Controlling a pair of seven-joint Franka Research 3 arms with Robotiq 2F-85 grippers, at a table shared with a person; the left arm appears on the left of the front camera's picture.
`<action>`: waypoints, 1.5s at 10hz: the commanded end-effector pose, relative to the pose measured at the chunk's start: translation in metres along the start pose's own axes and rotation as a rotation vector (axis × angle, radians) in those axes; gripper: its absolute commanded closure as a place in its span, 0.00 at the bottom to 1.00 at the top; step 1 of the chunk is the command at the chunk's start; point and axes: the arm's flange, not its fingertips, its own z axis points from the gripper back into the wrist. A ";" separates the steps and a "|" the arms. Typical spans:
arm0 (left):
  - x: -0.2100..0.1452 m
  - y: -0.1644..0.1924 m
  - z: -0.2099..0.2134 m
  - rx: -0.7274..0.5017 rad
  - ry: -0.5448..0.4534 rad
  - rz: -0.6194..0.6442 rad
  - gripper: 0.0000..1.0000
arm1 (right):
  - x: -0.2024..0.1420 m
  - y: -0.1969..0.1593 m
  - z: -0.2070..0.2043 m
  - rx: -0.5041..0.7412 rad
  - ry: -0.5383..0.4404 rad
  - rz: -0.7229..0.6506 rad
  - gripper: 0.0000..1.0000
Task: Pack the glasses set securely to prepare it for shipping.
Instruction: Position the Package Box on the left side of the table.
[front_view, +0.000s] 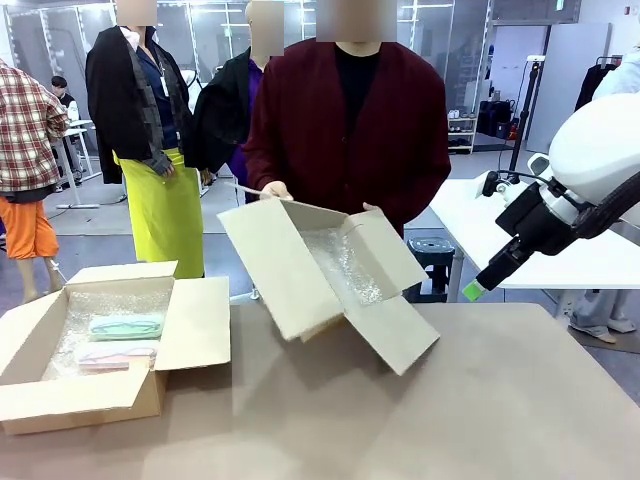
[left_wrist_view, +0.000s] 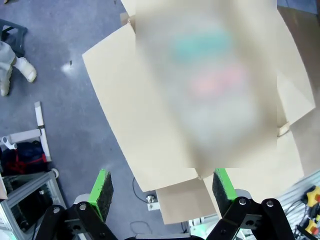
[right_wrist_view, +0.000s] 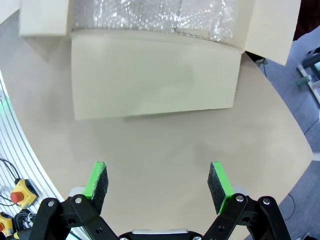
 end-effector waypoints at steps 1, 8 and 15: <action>0.002 0.002 0.002 0.012 0.003 0.006 0.00 | 0.002 0.004 0.000 -0.005 0.010 -0.019 0.00; 0.002 0.002 0.002 0.012 0.003 0.006 0.00 | 0.002 0.004 0.000 -0.005 0.010 -0.019 0.00; 0.002 0.002 0.002 0.012 0.003 0.006 0.00 | 0.002 0.004 0.000 -0.005 0.010 -0.019 0.00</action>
